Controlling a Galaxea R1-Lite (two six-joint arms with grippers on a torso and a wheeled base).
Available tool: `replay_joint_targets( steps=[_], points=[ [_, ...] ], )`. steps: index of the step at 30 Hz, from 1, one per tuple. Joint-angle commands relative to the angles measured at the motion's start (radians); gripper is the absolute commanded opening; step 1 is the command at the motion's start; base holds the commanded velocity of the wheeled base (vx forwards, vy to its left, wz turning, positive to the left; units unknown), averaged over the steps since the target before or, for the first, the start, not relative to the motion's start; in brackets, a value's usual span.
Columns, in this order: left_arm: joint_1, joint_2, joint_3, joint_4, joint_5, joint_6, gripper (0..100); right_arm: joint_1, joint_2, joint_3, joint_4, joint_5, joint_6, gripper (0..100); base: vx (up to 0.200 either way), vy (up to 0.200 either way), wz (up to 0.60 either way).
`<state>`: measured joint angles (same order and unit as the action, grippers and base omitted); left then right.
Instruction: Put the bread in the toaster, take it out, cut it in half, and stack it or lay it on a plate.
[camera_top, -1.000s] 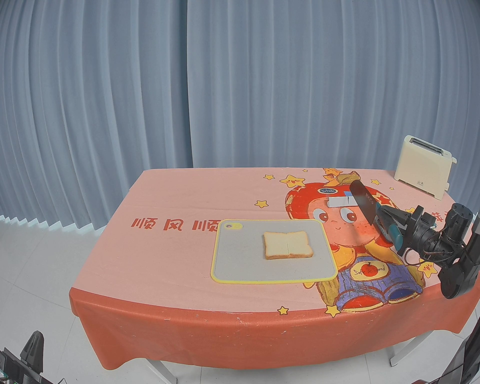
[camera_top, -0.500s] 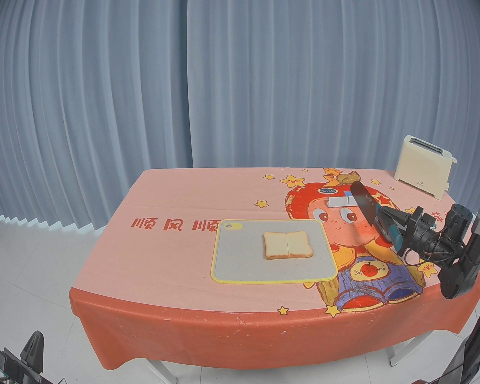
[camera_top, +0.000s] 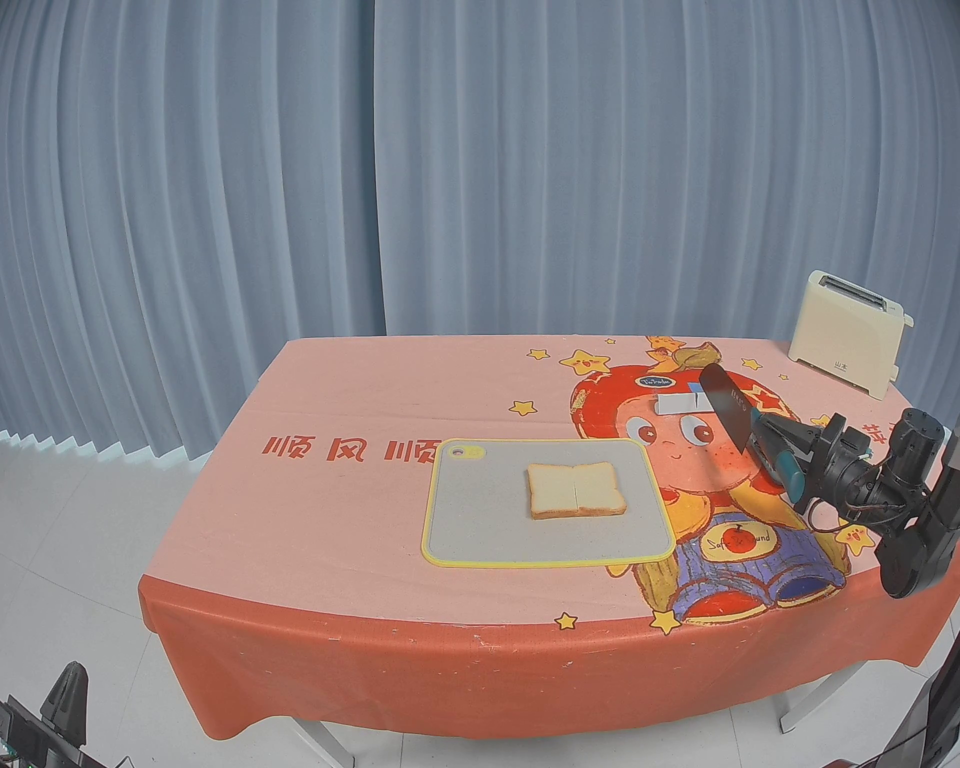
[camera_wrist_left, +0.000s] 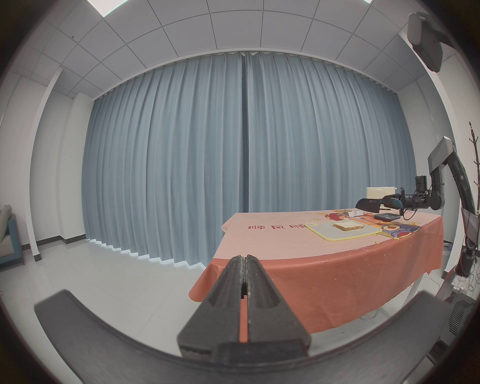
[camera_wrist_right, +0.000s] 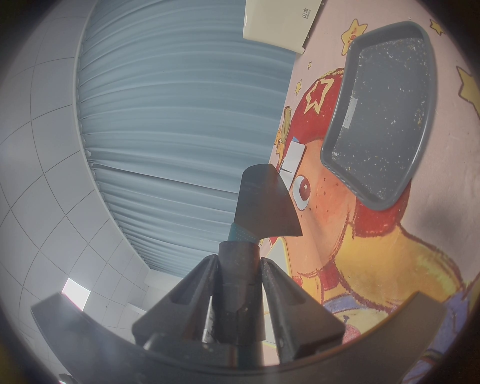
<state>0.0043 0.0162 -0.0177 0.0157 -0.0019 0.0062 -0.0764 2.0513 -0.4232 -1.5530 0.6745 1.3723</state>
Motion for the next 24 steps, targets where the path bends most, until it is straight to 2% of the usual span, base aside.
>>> replay_joint_targets(
  steps=[1, 24],
  points=[
    [0.0, -0.001, 0.012, 0.0, 0.0, 0.0, 0, 0.001, -0.002, 0.001, -0.007, 0.002, -0.001, 0, 0.0, 0.0, 0.0],
    [0.0, -0.001, 0.012, 0.001, -0.001, 0.0, 0, 0.006, 0.029, -0.002, -0.007, 0.002, -0.001, 0, 0.0, 0.0, 0.0]
  ],
)
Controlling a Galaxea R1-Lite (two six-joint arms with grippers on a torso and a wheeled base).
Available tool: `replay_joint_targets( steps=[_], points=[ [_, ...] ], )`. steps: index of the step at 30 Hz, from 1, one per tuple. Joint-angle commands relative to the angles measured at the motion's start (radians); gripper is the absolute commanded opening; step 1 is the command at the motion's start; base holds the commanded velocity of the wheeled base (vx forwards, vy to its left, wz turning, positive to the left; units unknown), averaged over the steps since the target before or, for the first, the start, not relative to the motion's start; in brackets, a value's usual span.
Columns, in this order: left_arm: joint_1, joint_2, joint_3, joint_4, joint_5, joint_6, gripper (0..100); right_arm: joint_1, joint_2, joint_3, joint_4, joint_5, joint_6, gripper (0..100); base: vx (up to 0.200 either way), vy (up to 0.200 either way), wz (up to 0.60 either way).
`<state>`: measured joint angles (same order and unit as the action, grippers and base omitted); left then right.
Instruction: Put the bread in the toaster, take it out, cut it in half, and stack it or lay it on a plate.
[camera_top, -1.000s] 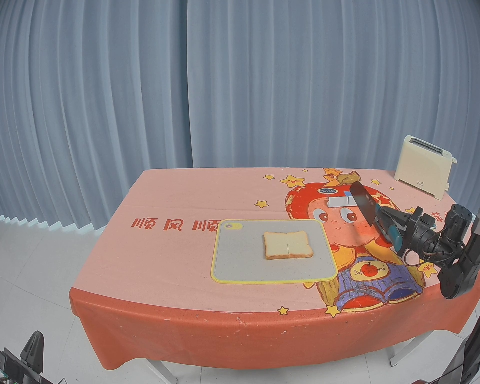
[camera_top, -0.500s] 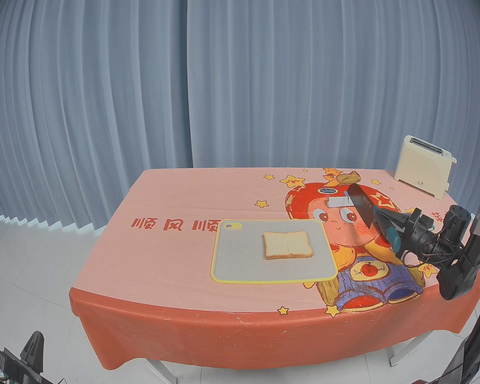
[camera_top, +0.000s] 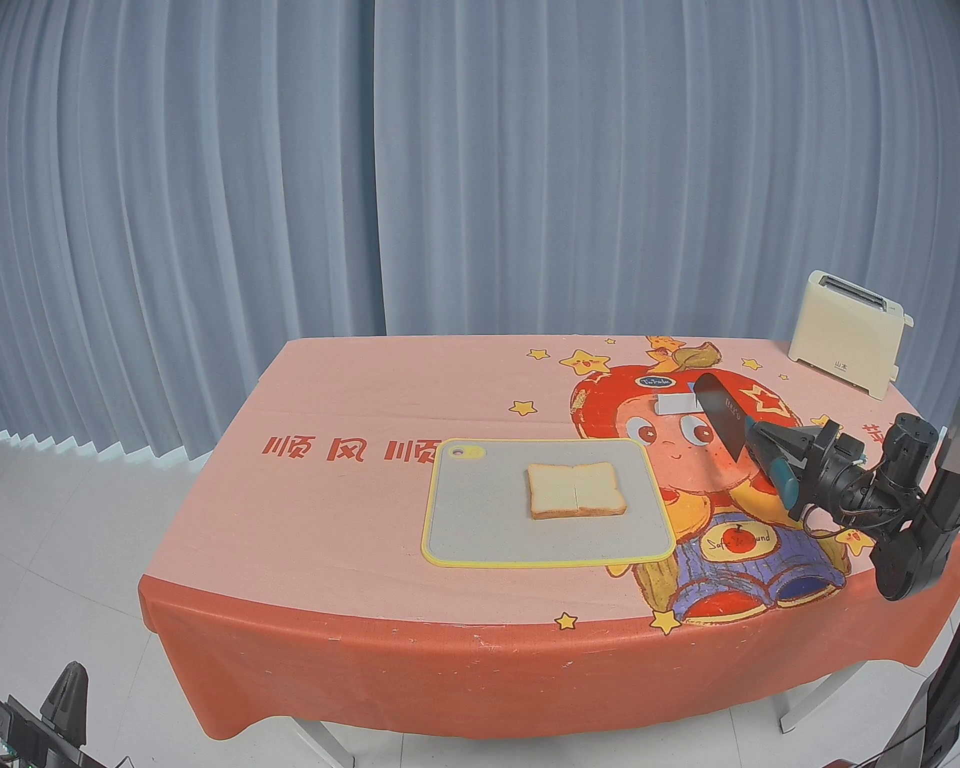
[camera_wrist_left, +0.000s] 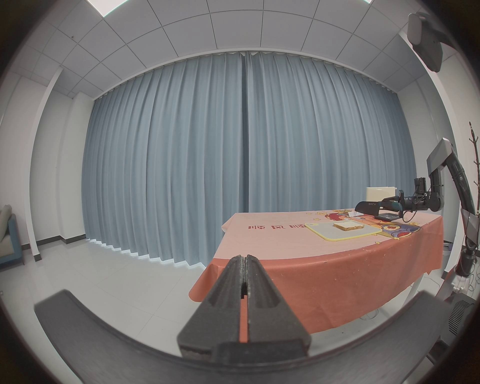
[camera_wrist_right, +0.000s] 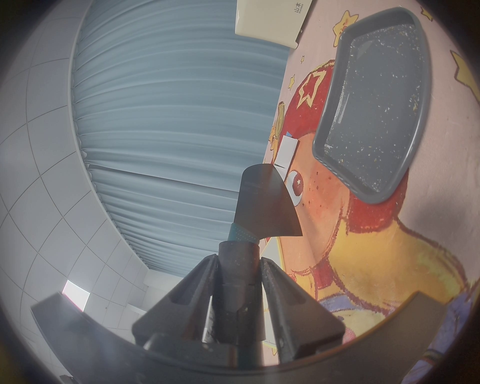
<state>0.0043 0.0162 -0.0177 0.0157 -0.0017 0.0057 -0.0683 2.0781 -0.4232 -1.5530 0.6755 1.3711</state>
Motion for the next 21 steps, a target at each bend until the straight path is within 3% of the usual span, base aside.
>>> replay_joint_targets(
  steps=[1, 21],
  points=[
    [0.0, -0.001, 0.012, 0.0, 0.0, 0.0, 0, -0.004, 0.002, -0.002, -0.007, -0.001, 0.0, 0, 0.0, 0.0, 0.0],
    [0.0, -0.001, 0.012, 0.0, 0.0, 0.0, 0, 0.001, 0.017, -0.055, -0.007, 0.002, 0.005, 0, 0.0, 0.0, 0.0]
  ],
)
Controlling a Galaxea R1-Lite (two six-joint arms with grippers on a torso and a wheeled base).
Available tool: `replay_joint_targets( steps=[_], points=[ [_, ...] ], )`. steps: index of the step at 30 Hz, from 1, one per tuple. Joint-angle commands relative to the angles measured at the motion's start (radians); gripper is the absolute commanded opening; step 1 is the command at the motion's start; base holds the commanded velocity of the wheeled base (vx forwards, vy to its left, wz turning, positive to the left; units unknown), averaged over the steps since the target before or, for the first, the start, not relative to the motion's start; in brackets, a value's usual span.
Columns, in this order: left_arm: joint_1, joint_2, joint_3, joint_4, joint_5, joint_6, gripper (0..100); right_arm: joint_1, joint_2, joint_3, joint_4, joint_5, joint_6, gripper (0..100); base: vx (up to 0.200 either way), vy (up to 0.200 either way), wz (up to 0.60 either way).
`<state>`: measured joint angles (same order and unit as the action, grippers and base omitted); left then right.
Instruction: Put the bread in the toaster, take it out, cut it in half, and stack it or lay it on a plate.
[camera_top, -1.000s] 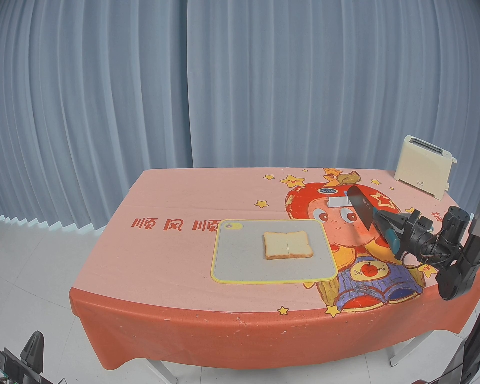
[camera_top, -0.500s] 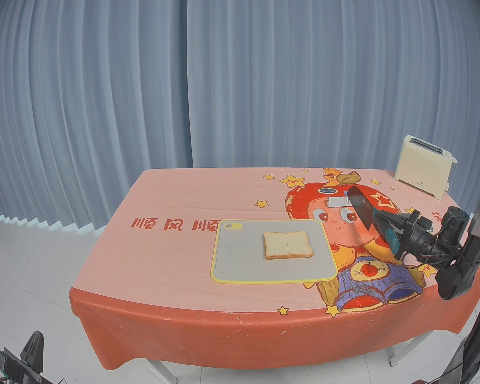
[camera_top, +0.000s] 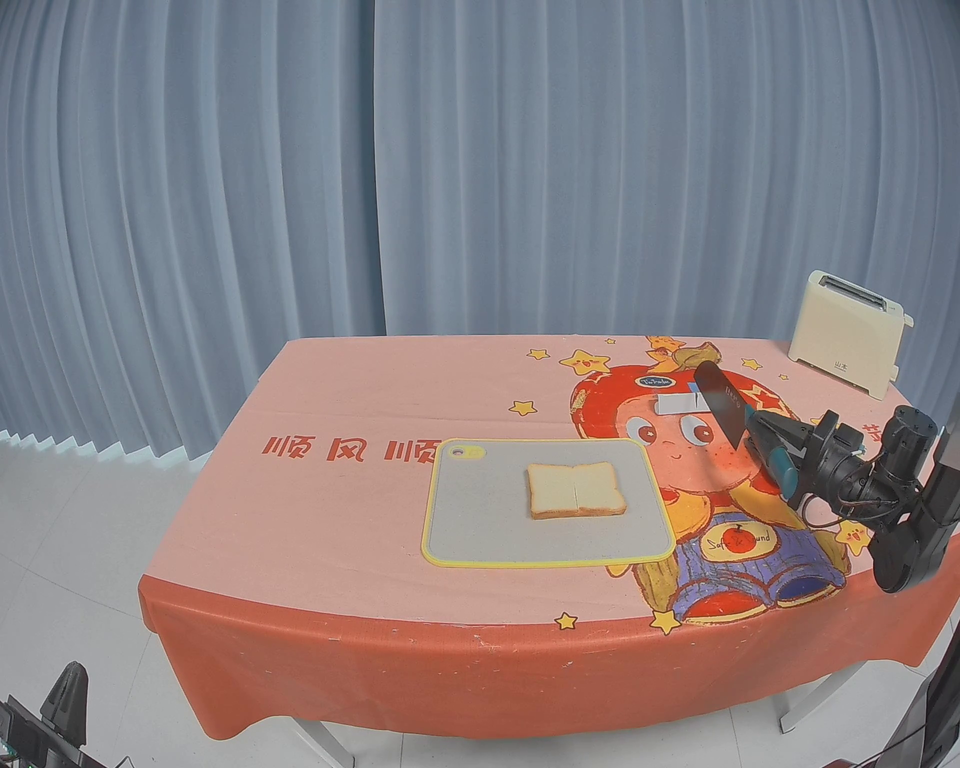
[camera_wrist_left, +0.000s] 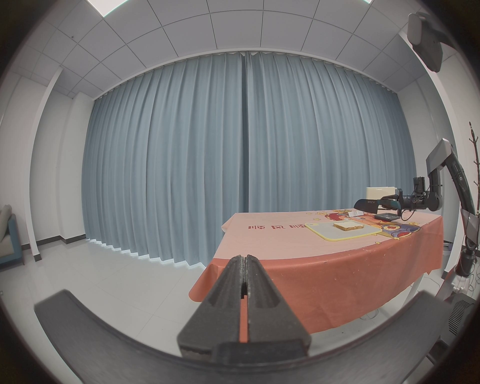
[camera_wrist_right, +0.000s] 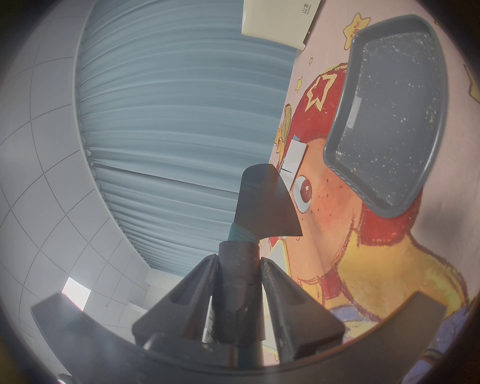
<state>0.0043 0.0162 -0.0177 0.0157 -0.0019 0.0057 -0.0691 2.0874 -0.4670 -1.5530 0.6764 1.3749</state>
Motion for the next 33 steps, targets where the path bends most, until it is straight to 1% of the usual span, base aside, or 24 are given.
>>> replay_joint_targets(
  steps=[1, 14, 33],
  points=[
    [0.0, -0.001, 0.012, 0.001, 0.0, 0.0, 0, 0.003, 0.014, -0.012, -0.007, 0.0, 0.001, 0, 0.0, 0.0, 0.0],
    [0.0, -0.001, 0.012, 0.001, 0.0, 0.0, 0, -0.008, 0.051, -0.027, -0.007, 0.0, 0.0, 0, 0.0, 0.0, 0.0],
    [0.0, -0.001, 0.012, 0.0, 0.0, 0.0, 0, -0.003, 0.088, -0.03, -0.007, 0.0, -0.004, 0, 0.0, 0.0, 0.0]
  ],
)
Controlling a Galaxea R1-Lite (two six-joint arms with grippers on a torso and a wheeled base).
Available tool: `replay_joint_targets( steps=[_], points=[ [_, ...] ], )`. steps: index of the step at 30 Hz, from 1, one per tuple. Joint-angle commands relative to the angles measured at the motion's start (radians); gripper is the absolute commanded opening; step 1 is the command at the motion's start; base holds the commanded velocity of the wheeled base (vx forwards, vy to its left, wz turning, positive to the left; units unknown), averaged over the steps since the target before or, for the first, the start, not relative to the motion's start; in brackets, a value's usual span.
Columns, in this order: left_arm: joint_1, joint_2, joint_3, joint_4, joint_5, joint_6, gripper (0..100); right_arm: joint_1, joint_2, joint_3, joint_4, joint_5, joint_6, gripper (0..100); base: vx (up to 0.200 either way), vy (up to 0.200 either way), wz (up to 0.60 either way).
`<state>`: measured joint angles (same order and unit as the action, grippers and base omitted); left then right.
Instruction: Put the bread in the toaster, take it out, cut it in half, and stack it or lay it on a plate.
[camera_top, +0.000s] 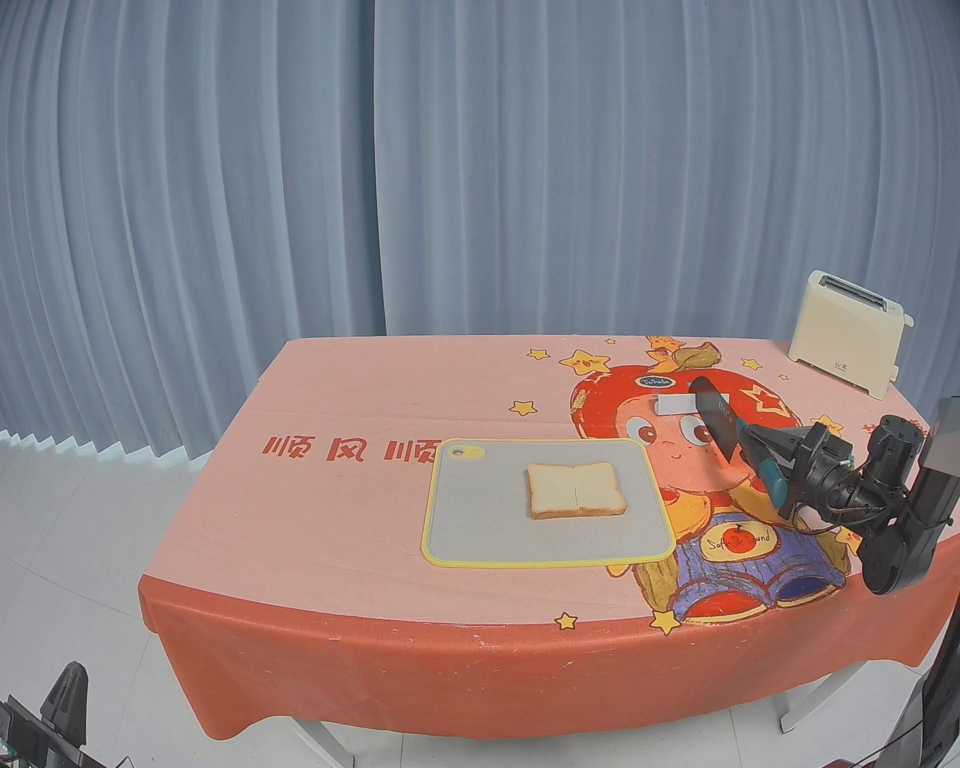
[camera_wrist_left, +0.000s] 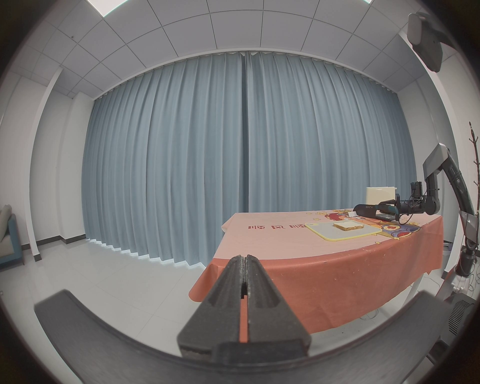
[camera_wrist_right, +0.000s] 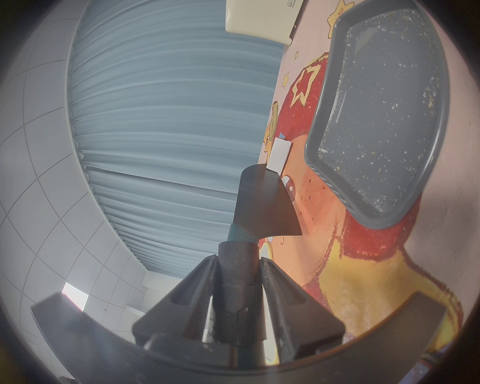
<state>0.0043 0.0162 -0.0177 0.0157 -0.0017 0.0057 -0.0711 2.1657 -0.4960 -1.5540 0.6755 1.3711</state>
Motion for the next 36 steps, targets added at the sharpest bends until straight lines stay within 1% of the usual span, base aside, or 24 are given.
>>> replay_joint_targets(
  steps=[1, 22, 23, 29, 36],
  points=[
    [0.0, -0.001, 0.012, 0.001, -0.001, 0.0, 0, -0.001, 0.011, -0.001, -0.006, -0.001, 0.0, 0, 0.0, 0.0, 0.0],
    [0.0, -0.001, 0.012, 0.0, -0.001, 0.0, 0, 0.005, 0.036, -0.003, -0.006, 0.001, -0.001, 0, 0.0, 0.0, 0.0],
    [0.0, -0.001, 0.012, 0.0, 0.0, 0.0, 0, 0.005, 0.037, -0.003, -0.006, 0.001, -0.001, 100, 0.0, 0.0, 0.0],
    [0.0, -0.001, 0.012, 0.001, 0.0, 0.0, 0, -0.006, 0.049, -0.007, -0.006, -0.001, -0.012, 100, 0.0, 0.0, 0.0],
    [0.0, -0.001, 0.012, 0.001, -0.001, 0.0, 0, -0.006, 0.046, -0.004, -0.006, -0.001, -0.012, 100, 0.0, 0.0, 0.0]
  ],
)
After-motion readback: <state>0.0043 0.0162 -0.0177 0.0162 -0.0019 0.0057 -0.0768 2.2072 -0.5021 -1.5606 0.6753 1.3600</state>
